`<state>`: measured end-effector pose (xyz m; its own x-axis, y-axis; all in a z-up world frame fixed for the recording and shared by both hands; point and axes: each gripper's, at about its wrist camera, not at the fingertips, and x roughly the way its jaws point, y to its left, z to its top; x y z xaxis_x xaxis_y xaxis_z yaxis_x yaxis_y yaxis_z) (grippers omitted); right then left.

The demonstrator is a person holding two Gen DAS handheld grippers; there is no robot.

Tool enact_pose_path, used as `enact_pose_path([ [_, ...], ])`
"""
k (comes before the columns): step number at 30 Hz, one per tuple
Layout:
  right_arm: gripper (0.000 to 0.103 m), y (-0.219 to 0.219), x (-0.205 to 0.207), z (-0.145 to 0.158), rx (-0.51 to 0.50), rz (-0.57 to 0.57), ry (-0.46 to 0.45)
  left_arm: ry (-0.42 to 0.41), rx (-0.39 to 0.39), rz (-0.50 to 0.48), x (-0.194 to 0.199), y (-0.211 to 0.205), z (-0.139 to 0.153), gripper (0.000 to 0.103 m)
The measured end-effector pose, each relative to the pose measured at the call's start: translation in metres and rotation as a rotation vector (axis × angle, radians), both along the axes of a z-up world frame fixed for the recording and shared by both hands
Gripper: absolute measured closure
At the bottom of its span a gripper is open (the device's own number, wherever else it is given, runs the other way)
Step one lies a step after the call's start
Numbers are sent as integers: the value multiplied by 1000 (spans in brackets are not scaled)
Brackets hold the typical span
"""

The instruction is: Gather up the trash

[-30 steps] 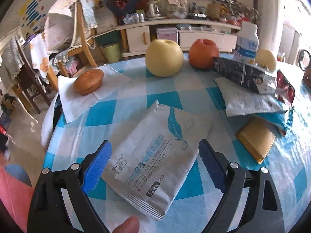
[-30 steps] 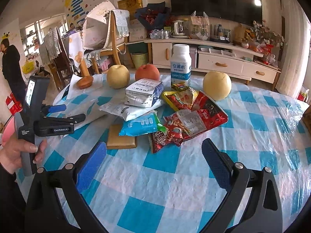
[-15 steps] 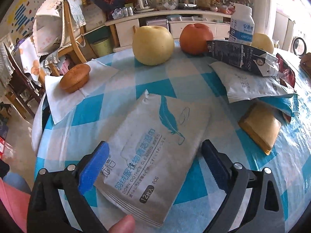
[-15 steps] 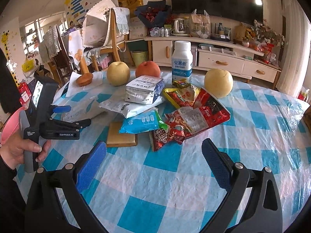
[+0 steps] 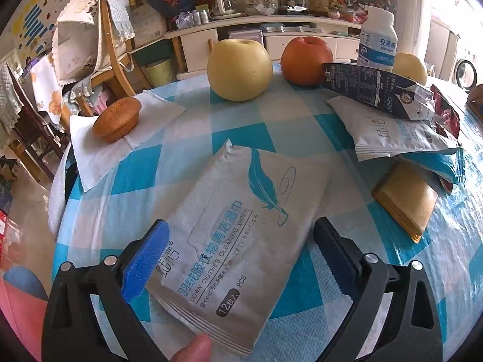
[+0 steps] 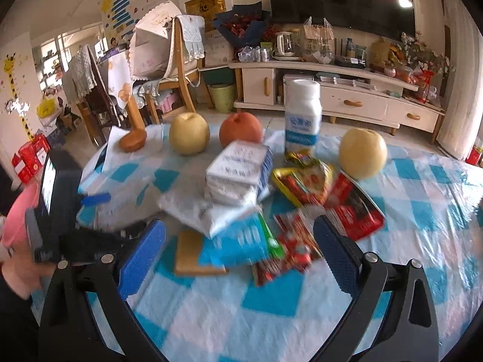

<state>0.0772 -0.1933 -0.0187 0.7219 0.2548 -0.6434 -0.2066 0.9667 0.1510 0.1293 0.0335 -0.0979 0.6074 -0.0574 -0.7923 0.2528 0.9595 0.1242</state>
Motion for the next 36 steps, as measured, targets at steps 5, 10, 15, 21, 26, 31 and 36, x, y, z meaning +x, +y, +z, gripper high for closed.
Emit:
enact_pose_path([
  [5, 4, 14, 27, -1, 39, -17, 6, 0, -1, 0, -1, 0, 0, 7],
  [10, 4, 29, 53, -8, -6, -40, 0, -1, 2, 0, 0, 0, 0, 7],
  [15, 4, 33, 76, -24, 2, -82, 32, -2, 3, 0, 0, 0, 0, 7],
  [21, 4, 38, 86, -39, 0, -94, 61, 1, -3, 1, 2, 1, -1, 7],
  [26, 4, 36, 90, -45, 3, -91, 76, -1, -2, 1, 2, 2, -1, 10],
  [31, 7, 34, 91, -49, 4, -86, 83, -6, -10, -16, 2, 0, 0, 22],
  [36, 36, 33, 92, -52, -13, -83, 91, -10, -7, -25, 1, -2, 1, 33],
])
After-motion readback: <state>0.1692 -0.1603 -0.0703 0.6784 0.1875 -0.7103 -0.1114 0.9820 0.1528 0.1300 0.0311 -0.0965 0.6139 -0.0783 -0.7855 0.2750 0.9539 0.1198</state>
